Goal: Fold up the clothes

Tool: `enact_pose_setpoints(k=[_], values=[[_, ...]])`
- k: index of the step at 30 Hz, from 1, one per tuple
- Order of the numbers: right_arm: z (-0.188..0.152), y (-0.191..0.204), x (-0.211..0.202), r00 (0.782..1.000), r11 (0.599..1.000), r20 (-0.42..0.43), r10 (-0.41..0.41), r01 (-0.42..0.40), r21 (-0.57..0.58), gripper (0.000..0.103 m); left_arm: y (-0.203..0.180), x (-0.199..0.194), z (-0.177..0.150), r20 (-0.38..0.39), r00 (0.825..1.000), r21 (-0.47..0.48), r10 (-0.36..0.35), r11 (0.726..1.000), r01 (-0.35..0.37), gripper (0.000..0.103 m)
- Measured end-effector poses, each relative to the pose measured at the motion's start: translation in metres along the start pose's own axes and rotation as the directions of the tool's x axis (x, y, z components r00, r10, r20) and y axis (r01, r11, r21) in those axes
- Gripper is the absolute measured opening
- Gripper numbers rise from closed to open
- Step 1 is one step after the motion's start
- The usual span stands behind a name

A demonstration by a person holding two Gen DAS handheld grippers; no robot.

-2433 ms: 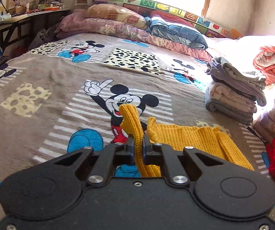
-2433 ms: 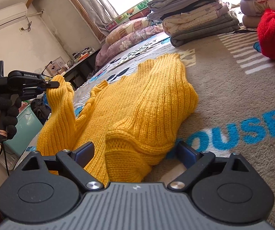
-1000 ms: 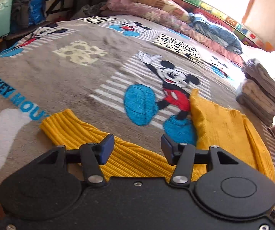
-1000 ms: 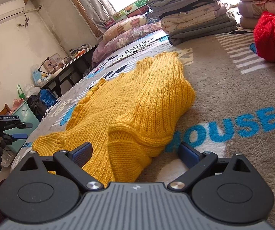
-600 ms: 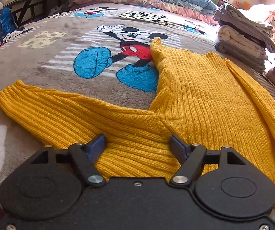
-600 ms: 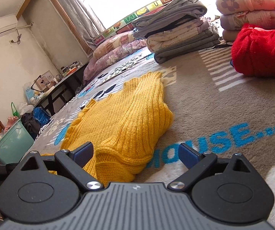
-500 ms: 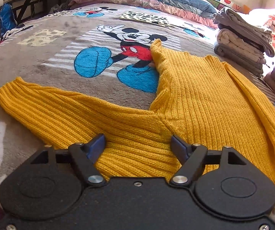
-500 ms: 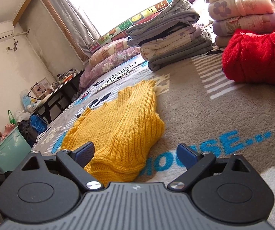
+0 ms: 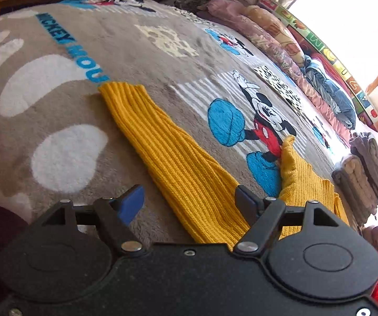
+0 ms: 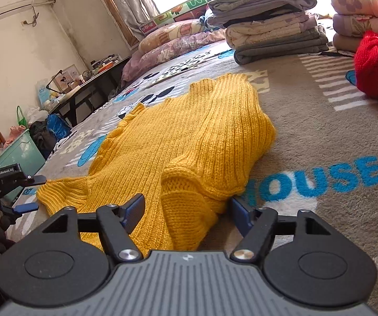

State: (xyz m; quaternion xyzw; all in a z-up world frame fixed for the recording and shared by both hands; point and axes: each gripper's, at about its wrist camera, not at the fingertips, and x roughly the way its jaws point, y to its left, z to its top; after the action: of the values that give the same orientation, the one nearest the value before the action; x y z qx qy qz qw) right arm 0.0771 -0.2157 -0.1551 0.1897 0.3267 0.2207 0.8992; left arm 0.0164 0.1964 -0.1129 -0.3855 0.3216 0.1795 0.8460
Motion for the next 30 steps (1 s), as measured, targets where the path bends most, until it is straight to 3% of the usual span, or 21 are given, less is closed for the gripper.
enact_pose_setpoints(k=[3, 6, 8, 9, 12, 14, 16, 17, 18, 21, 25, 28, 30], values=[[-0.003, -0.006, 0.003, 0.999, 0.996, -0.018, 0.037, -0.035, 0.078, 0.064, 0.008, 0.005, -0.005, -0.037, 0.999, -0.046, -0.004, 0.999, 0.002, 0.076], [-0.008, -0.015, 0.001, 0.996, 0.982, -0.023, 0.081, -0.076, 0.176, 0.056, 0.006, 0.01, 0.008, -0.021, 1.0, -0.091, -0.007, 0.996, 0.005, 0.076], [-0.013, -0.024, 0.001, 0.993, 0.961, -0.028, 0.111, -0.1, 0.259, 0.041, 0.007, 0.015, 0.018, 0.004, 1.0, -0.114, 0.016, 0.993, -0.016, 0.075], [-0.016, -0.028, 0.001, 0.993, 0.951, -0.026, 0.119, -0.106, 0.291, 0.039, 0.009, 0.018, 0.025, 0.026, 0.999, -0.116, 0.046, 0.992, -0.043, 0.074], [-0.019, -0.032, 0.001, 0.992, 0.937, -0.02, 0.126, -0.112, 0.33, 0.034, 0.03, 0.026, 0.037, 0.052, 0.998, -0.216, 0.021, 0.976, -0.009, 0.073], [-0.021, -0.032, 0.0, 0.992, 0.933, -0.018, 0.122, -0.109, 0.343, 0.031, 0.035, 0.029, 0.043, 0.074, 0.997, -0.226, 0.008, 0.974, 0.009, 0.071], [-0.023, -0.03, 0.001, 0.993, 0.934, -0.015, 0.113, -0.101, 0.344, 0.03, 0.036, 0.035, 0.049, 0.101, 0.995, -0.217, 0.014, 0.976, 0.009, 0.062], [-0.024, -0.032, 0.002, 0.993, 0.926, -0.006, 0.119, -0.109, 0.361, 0.029, 0.037, 0.038, 0.051, 0.111, 0.994, -0.201, 0.013, 0.98, 0.01, 0.041], [-0.025, -0.034, 0.002, 0.992, 0.918, 0.003, 0.125, -0.117, 0.378, 0.029, 0.038, 0.042, 0.054, 0.108, 0.994, -0.185, 0.015, 0.983, 0.005, 0.007], [-0.029, -0.039, 0.006, 0.987, 0.879, 0.022, 0.162, -0.154, 0.451, 0.029, 0.051, 0.043, 0.066, 0.126, 0.991, -0.209, -0.047, 0.975, 0.073, 0.006], [-0.039, -0.02, 0.015, 0.967, 0.813, 0.035, 0.254, -0.233, 0.534, 0.027, 0.069, 0.03, 0.088, 0.219, 0.975, -0.202, -0.05, 0.975, 0.096, 0.006], [-0.053, 0.01, 0.03, 0.948, 0.795, -0.013, 0.318, -0.259, 0.548, 0.026, 0.085, 0.039, 0.095, 0.184, 0.982, -0.209, -0.035, 0.975, 0.074, 0.006], [-0.062, 0.024, 0.034, 0.953, 0.824, -0.05, 0.299, -0.231, 0.518, 0.021, 0.095, 0.045, 0.093, 0.163, 0.986, -0.211, -0.038, 0.975, 0.073, 0.014]])
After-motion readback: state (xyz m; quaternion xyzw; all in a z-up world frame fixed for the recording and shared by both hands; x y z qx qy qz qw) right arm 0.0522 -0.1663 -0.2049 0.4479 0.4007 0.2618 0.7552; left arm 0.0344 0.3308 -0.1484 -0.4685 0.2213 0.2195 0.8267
